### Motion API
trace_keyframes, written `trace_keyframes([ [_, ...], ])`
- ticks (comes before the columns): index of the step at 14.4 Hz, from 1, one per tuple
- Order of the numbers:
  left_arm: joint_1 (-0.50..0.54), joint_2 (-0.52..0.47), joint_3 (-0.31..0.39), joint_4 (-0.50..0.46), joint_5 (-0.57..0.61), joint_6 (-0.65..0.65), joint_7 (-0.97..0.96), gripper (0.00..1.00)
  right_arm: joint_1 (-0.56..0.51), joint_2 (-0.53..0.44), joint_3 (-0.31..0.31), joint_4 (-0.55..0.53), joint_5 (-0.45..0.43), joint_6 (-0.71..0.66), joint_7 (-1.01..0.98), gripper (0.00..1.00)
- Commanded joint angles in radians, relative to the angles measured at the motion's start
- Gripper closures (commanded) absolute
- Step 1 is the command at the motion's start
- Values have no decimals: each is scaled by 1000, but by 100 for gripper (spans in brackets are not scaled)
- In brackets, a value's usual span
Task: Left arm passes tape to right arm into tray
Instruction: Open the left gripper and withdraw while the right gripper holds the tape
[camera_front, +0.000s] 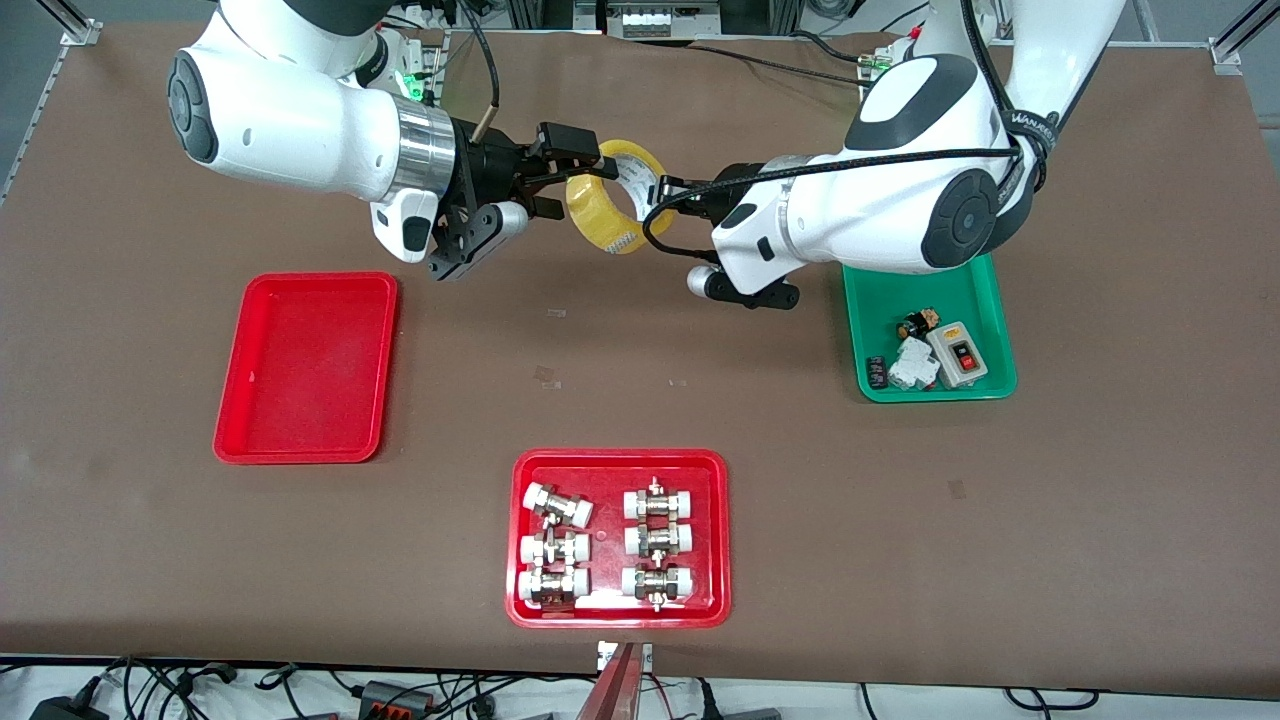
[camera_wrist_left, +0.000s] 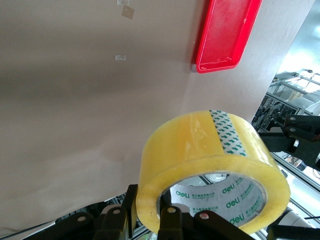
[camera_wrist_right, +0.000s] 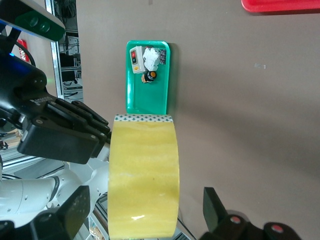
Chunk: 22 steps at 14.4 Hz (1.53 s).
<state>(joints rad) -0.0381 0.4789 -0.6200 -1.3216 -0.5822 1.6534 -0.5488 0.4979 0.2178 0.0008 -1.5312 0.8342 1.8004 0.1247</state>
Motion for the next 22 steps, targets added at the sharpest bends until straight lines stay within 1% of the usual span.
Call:
trace_keyframes([
  [1,6,3,-4,27,-25,-24,6,100,11,-2,-8,5,13,10,16,5],
  [2,4,3,-4,27,-25,-24,6,100,13,-2,-8,5,16,8,16,22],
  [3,6,3,-3,27,-25,-26,6,100,13,-2,-8,5,16,5,18,43],
  [4,6,3,-3,27,-25,-26,6,100,13,-2,-8,3,16,5,18,50],
  [7,6,3,-3,27,-25,-37,6,100,11,-2,-8,3,16,1,16,58],
  [10,11,3,-4,27,-25,-38,7,100,11,-2,-8,3,16,2,15,61],
  [12,11,1,-4,27,-25,-38,6,100,13,-2,-8,3,16,4,15,61],
  [13,11,1,-4,28,-25,-40,3,95,13,-2,-8,5,16,4,13,61],
  [14,12,1,-4,27,-25,-49,3,52,13,-2,-8,3,14,2,13,61],
  [15,14,0,-3,28,-25,-69,3,7,13,-2,-8,3,11,1,13,61],
  [16,24,0,-3,28,-25,-82,1,0,13,-2,-8,3,10,1,12,61],
  [18,49,-3,-9,28,-21,-107,-5,0,8,0,-8,2,8,-1,4,61],
  [19,63,-11,-1,28,-12,-128,-3,0,8,12,-10,2,5,-1,3,61],
  [20,95,-22,6,27,-7,-173,0,0,1,21,-10,2,0,-1,-4,61],
  [21,134,-25,8,28,25,-228,3,0,-7,29,-16,2,-7,-3,-7,61],
  [22,174,-25,2,30,101,-295,9,0,-21,35,-25,-1,-26,-4,-8,61],
])
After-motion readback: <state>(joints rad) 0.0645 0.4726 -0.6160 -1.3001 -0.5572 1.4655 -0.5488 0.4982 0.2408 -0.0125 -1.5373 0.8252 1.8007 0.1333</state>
